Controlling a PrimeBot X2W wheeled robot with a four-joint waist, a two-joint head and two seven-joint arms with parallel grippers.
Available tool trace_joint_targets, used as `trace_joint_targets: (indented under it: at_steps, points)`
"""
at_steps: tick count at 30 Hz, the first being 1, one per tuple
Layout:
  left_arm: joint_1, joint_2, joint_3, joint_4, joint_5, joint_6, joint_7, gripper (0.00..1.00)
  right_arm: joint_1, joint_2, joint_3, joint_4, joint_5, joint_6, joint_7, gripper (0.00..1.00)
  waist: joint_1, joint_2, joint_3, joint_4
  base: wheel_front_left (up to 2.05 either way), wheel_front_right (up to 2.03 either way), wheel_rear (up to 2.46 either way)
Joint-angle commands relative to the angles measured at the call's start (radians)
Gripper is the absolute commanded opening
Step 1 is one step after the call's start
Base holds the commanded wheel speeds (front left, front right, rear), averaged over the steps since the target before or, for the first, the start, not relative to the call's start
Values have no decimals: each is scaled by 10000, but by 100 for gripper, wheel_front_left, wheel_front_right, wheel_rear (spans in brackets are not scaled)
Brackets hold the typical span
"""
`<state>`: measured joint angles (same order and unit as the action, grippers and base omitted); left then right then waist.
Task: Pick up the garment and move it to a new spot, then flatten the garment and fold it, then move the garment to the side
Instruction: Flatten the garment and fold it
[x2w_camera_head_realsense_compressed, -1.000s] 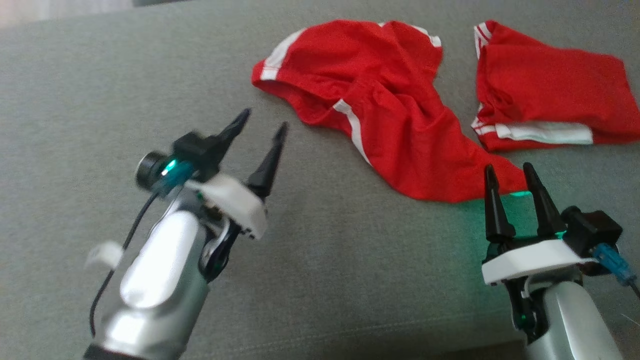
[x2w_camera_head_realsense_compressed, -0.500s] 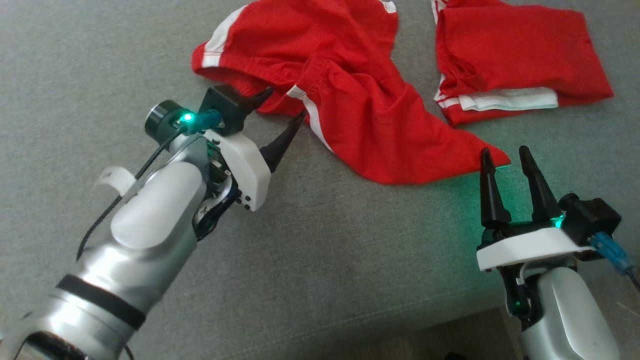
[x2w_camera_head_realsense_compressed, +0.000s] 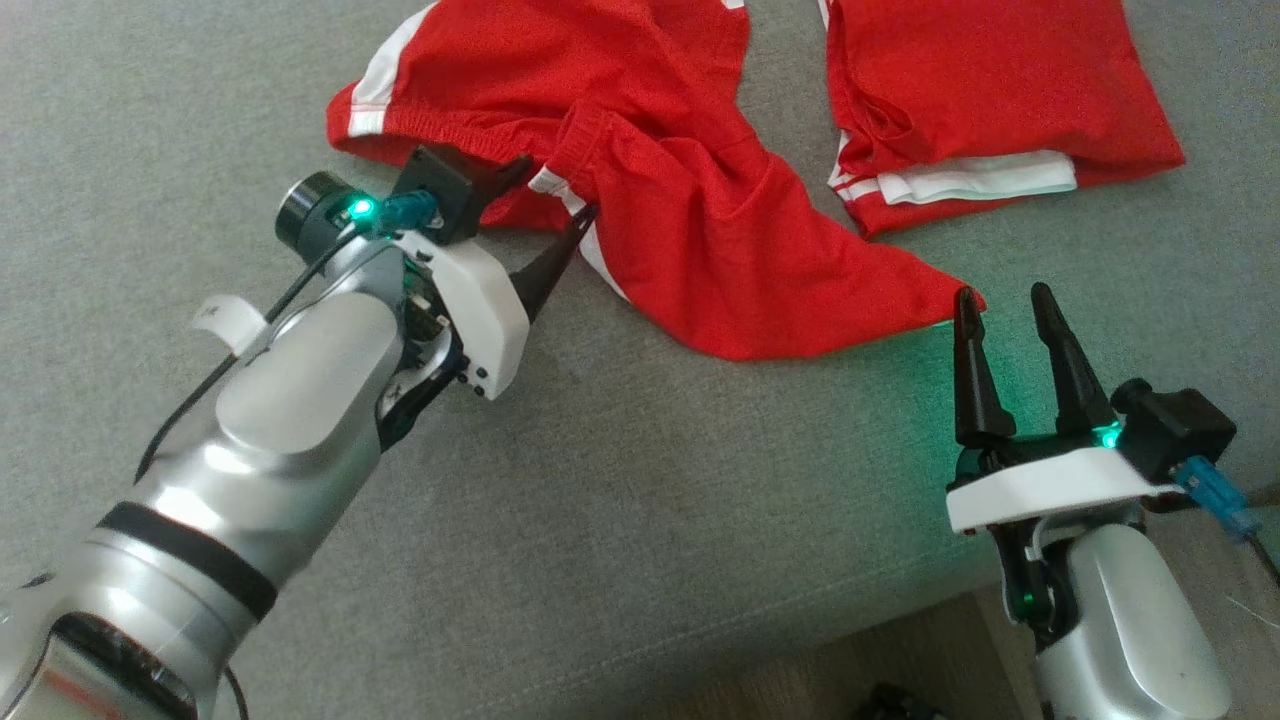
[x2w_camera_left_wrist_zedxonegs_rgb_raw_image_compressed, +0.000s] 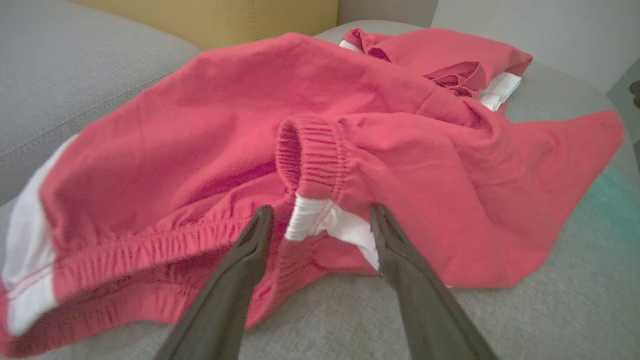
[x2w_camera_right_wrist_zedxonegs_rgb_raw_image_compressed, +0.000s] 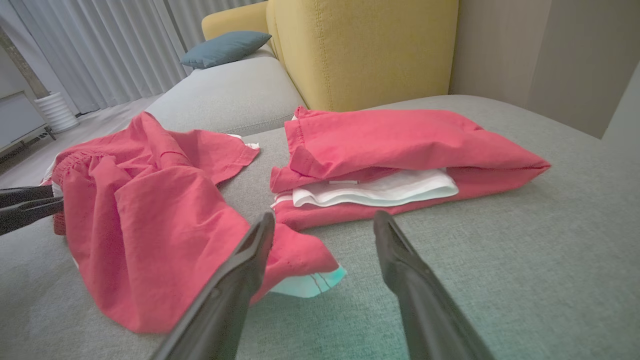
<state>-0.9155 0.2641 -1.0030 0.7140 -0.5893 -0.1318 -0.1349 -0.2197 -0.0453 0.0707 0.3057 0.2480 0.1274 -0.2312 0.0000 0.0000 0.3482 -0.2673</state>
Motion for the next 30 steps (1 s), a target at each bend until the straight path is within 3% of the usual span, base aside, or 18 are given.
trace_joint_targets:
  at_steps: [1,3,4,5,16,30]
  points:
    - [-630,259,106,-133,-130,12,-119,100,-230,-49,232,-230,62,33,-165,100,0,0,26,-38,0,0,0]
    - [-706,253,-140,-97,-303,12,-147,98,-255,-49,213,-205,64,33,-181,100,0,0,53,-68,0,0,0]
    - [-742,256,-248,-97,-418,12,-168,39,-269,-49,197,-192,64,33,-188,100,0,0,64,-72,0,0,0]
    - [-782,262,-346,-99,-522,12,-208,0,-281,-49,175,-178,62,33,-195,100,0,0,69,-70,0,0,0]
    - [-692,313,-619,11,-1040,13,-935,0,-233,-49,-179,-61,-324,33,-174,100,0,0,-202,338,0,0,0]
    - [356,614,-425,-650,-960,416,-1232,0,406,-49,-470,204,-455,33,1042,100,0,0,-723,905,0,0,0]
